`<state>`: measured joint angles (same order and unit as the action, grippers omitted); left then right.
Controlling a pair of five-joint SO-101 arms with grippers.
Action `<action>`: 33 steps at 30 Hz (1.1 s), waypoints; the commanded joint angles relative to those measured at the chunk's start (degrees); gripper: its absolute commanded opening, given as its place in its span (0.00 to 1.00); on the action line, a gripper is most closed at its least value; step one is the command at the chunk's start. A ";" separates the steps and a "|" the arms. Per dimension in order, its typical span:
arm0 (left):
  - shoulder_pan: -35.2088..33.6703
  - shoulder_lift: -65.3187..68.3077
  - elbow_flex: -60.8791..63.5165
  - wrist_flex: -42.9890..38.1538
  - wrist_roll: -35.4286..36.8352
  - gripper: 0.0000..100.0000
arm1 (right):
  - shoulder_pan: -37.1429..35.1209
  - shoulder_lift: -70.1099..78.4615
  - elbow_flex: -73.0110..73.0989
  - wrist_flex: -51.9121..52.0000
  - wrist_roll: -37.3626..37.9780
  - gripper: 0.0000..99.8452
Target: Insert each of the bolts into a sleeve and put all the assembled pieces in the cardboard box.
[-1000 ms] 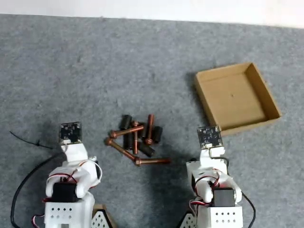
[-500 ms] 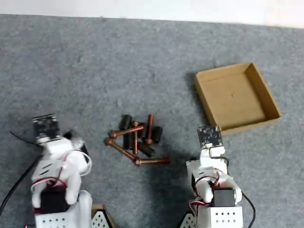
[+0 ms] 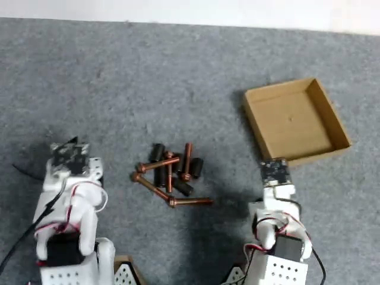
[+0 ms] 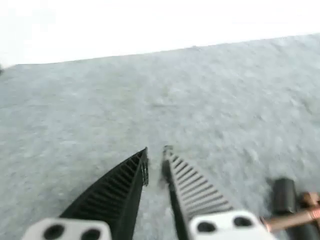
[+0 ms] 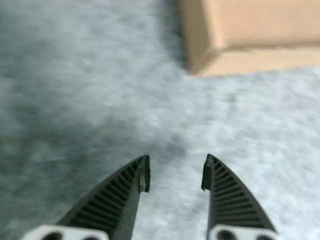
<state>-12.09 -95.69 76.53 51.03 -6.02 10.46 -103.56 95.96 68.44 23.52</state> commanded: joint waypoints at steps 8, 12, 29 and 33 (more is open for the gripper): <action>7.87 46.99 -14.20 -8.53 7.03 0.08 | 2.24 -0.66 6.46 -1.36 1.49 0.17; 5.58 58.59 -12.26 -15.65 8.79 0.08 | 2.95 -0.57 6.46 -1.36 1.58 0.17; 2.51 59.21 -10.95 -19.52 8.97 0.09 | -9.45 23.25 -25.45 -7.16 -2.20 0.17; 2.51 59.30 -10.95 -19.52 8.97 0.09 | -13.05 49.98 -37.58 -13.67 -6.15 0.17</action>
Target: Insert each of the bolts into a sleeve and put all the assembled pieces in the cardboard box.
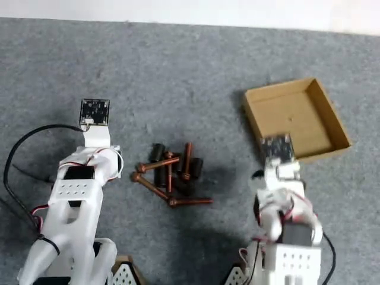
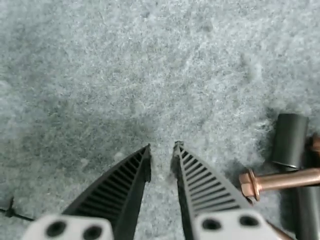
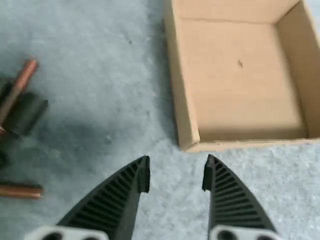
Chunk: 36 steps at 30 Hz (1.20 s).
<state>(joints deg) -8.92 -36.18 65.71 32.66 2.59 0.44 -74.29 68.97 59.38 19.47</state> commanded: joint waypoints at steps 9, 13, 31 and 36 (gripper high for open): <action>-0.75 -0.22 -0.13 -1.23 0.26 0.09 | -5.32 69.76 -47.69 -6.81 -8.09 0.17; -0.75 -0.22 -0.13 -1.23 0.26 0.09 | -5.49 84.00 -60.44 -6.81 -8.62 0.17; -0.84 -0.22 -0.13 -0.88 0.26 0.09 | -3.03 101.05 -62.46 -9.98 -8.53 0.10; -0.84 -0.22 -0.13 -0.88 0.26 0.09 | -3.47 100.79 -61.76 -8.31 -8.62 0.00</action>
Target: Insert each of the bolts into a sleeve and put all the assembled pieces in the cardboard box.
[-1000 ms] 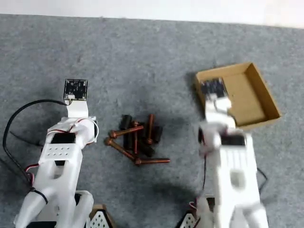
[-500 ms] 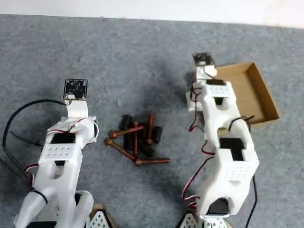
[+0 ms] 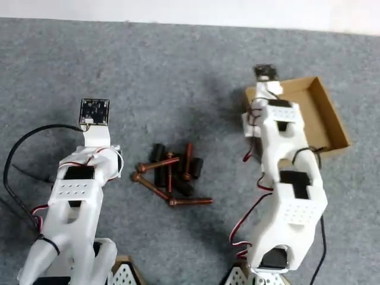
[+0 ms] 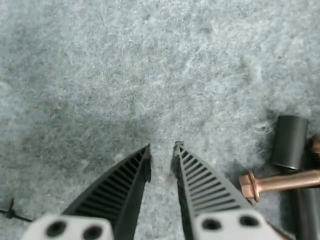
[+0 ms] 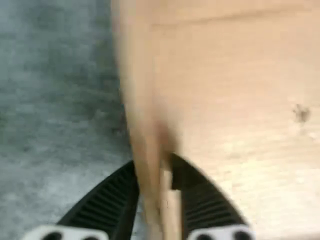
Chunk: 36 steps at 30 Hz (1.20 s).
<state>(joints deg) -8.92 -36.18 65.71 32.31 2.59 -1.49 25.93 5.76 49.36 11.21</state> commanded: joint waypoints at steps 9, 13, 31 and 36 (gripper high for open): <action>-0.84 -0.22 -0.13 -0.62 0.44 0.09 | -3.74 0.84 -3.56 0.04 -12.84 0.00; -0.84 -0.22 -0.13 -0.79 0.44 0.09 | -5.76 1.01 -6.02 -1.45 -13.19 0.00; -0.84 -0.22 -0.13 -0.88 0.53 0.09 | -4.70 7.60 -6.37 -5.41 -12.92 0.00; -0.84 -0.22 -0.13 -0.88 0.53 0.09 | -3.65 5.58 -6.20 -5.32 -12.84 0.00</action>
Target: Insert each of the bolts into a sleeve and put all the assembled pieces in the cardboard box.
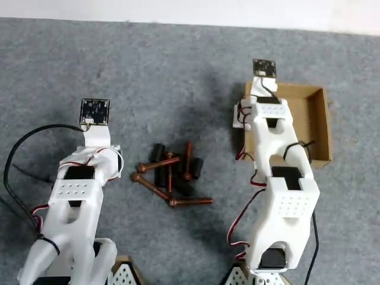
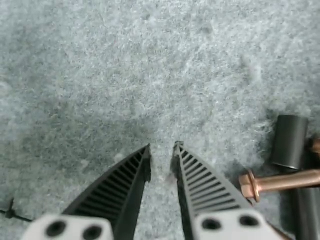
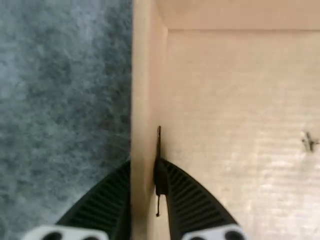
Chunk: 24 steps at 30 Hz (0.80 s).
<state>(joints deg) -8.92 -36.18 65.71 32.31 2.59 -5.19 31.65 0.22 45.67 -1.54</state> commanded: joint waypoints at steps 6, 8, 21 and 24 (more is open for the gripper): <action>-0.75 -0.22 -0.13 -0.88 0.53 0.09 | -0.66 -1.54 -0.75 3.65 5.63 0.11; -0.66 -0.22 -0.13 -0.88 0.53 0.09 | -0.84 -1.27 -0.75 3.82 5.89 0.16; -0.40 -0.22 -0.13 -0.88 0.53 0.09 | -0.31 -27.30 18.68 -5.23 2.37 0.13; -0.40 -0.22 -0.13 -0.88 0.53 0.09 | -1.80 -35.21 25.63 -8.04 2.37 0.13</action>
<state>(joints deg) -8.92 -36.18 65.71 32.31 2.59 -5.71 6.33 21.58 41.10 1.36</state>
